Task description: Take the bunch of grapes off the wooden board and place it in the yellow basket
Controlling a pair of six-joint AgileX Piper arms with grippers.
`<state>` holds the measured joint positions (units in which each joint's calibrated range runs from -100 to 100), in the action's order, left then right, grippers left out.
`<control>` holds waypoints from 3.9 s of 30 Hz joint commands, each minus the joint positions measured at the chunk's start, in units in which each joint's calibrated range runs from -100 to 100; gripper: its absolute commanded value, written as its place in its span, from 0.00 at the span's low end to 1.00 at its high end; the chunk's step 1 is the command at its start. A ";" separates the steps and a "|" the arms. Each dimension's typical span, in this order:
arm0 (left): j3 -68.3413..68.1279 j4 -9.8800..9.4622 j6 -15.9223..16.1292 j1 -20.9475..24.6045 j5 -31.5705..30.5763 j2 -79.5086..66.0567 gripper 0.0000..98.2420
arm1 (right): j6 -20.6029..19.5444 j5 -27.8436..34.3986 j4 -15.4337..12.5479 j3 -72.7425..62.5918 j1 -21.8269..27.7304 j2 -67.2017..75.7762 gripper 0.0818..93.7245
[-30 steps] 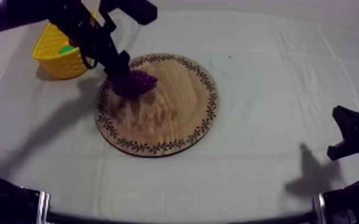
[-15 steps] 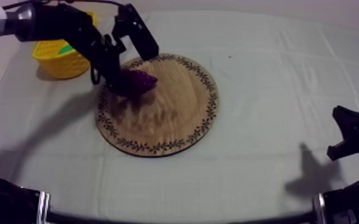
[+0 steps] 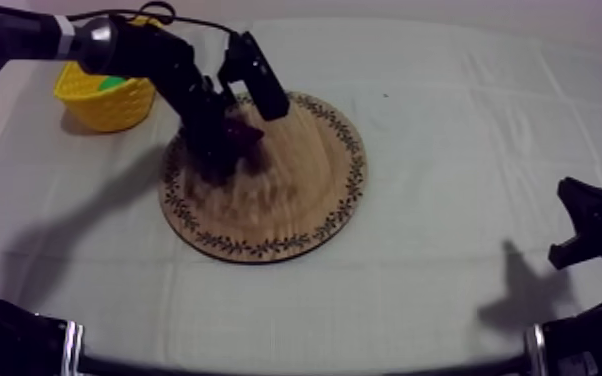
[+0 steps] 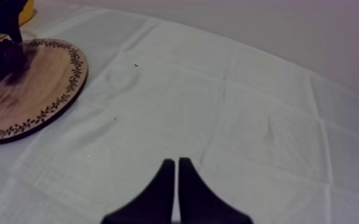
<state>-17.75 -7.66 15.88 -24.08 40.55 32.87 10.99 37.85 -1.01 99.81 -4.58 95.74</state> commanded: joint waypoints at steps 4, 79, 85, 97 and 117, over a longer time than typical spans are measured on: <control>1.24 -0.07 -0.83 -0.03 -0.17 0.60 0.57 | -0.02 -0.03 0.01 -0.03 -0.02 0.01 0.00; -2.04 -23.43 -39.06 21.12 -22.91 -11.38 0.90 | -0.03 -0.03 0.01 -0.03 -0.02 0.01 0.00; -6.53 -23.43 -40.57 22.45 -26.02 -20.85 0.66 | -0.02 -0.03 0.01 -0.03 -0.02 0.01 0.00; -22.47 -23.43 -43.05 23.73 -28.56 -44.97 0.21 | -0.02 -0.03 0.01 -0.03 -0.02 0.01 0.00; -61.36 -23.00 -44.36 23.48 -25.17 -98.66 0.00 | -0.03 -0.03 0.01 -0.03 -0.02 0.01 0.00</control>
<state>-72.61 -30.67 -28.53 -0.53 14.93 -54.14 10.96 37.85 -1.01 99.81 -4.58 95.74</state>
